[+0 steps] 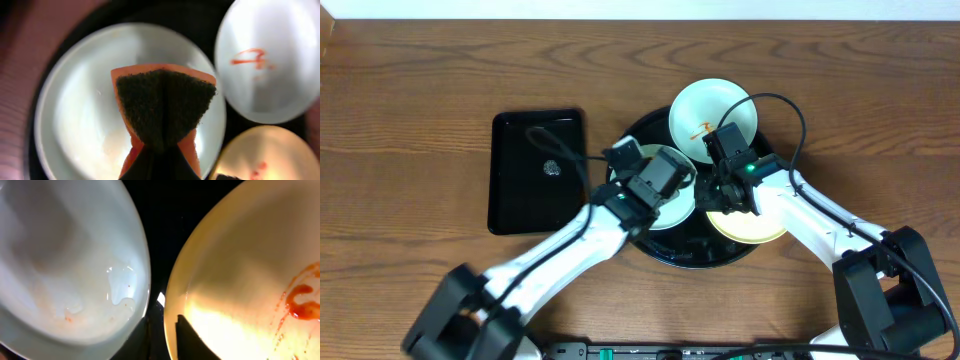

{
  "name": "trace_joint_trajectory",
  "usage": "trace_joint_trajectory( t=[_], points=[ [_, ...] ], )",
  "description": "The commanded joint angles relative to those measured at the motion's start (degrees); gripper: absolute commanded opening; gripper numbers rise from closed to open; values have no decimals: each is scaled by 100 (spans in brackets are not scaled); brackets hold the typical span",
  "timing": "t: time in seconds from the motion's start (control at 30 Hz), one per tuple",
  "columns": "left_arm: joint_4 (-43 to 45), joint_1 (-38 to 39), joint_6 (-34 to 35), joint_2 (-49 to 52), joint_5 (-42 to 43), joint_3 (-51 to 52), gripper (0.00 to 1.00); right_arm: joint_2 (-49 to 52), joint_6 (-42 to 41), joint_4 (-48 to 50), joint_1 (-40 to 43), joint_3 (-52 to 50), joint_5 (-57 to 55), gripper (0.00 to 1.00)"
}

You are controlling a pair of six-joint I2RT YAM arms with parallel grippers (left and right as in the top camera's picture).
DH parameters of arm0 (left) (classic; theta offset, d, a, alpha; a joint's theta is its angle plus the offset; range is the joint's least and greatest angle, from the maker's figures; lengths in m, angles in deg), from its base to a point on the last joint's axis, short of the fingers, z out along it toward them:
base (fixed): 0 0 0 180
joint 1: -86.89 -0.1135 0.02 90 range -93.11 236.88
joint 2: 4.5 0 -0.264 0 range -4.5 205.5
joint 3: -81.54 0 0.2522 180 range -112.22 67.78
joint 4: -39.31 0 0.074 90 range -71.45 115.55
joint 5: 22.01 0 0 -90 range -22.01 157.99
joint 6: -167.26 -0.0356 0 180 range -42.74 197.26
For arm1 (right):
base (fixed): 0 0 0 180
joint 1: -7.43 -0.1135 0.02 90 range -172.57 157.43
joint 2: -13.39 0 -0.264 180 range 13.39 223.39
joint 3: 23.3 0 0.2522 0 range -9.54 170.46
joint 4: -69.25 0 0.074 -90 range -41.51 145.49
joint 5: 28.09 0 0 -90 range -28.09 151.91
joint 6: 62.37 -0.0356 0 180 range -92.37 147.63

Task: Clean dirty plates on tray and stack at the side
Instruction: 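Carry the sponge with the left gripper to the small black tray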

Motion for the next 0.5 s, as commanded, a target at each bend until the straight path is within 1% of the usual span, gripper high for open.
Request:
trace_joint_trajectory(
  t=[0.0,0.1,0.17,0.23,0.3,0.33,0.4,0.47],
  points=[
    [-317,-177,-420,-323,-236,22,7,-83,409,87,-57,28,358,18],
    [-686,-389,-420,-450,-286,22,7,-83,546,138,-59,28,732,20],
    [-981,-595,-420,-494,-286,22,7,-81,544,74,-76,26,986,23],
    [-1266,-800,-420,-501,-286,22,8,-81,542,-59,-129,26,1027,34],
    [-1569,-1043,-428,-501,-286,22,7,-70,527,-227,-214,26,1001,39],
    [-1657,-1137,-487,-501,-286,22,8,-59,468,-286,-254,24,1003,38],
    [-1766,-1375,-901,-503,-286,22,7,-35,236,-374,-337,15,962,38],
    [-1759,-1578,-1478,-501,-286,22,8,-7,20,-387,-424,15,839,40]
  ],
)
